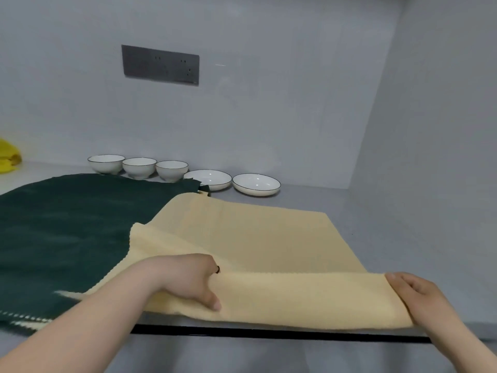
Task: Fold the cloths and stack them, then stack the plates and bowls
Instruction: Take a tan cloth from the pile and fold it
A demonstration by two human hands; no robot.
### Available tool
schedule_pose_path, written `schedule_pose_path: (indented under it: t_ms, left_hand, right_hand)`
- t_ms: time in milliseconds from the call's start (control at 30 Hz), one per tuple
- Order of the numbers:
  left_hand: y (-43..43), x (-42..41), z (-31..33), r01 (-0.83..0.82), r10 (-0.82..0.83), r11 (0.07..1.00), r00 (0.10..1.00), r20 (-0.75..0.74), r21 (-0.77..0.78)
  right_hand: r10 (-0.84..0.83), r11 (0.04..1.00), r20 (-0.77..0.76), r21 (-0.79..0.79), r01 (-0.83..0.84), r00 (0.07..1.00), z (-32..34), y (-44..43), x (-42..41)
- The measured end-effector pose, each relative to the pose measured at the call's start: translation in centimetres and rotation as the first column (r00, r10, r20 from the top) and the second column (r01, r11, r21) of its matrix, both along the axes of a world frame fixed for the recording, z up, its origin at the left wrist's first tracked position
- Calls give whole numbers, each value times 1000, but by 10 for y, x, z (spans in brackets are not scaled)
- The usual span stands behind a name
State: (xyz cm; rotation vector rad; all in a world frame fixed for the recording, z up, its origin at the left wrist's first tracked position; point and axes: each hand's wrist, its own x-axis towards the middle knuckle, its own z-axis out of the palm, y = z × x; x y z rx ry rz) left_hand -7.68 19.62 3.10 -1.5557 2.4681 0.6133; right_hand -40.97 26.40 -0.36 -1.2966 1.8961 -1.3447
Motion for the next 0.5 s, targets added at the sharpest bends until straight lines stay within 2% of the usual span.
schedule_pose_path:
  t_ms: [133, 267, 400, 500]
  left_hand:
    - [0, 17, 12, -22, 14, 998, 990, 140, 58]
    - [-14, 49, 21, -169, 172, 985, 946, 274, -35]
    - [-47, 69, 23, -335, 392, 896, 905, 167, -290]
    - [-72, 65, 15, -393, 461, 783, 887, 26, -482]
  right_hand:
    - [-44, 999, -41, 23, 45, 998, -2, -8, 3]
    - [-90, 993, -125, 64, 99, 988, -6, -32, 1]
    - [-112, 990, -245, 52, 128, 963, -3, -60, 0]
    - [-155, 983, -300, 45, 176, 941, -1, -83, -3]
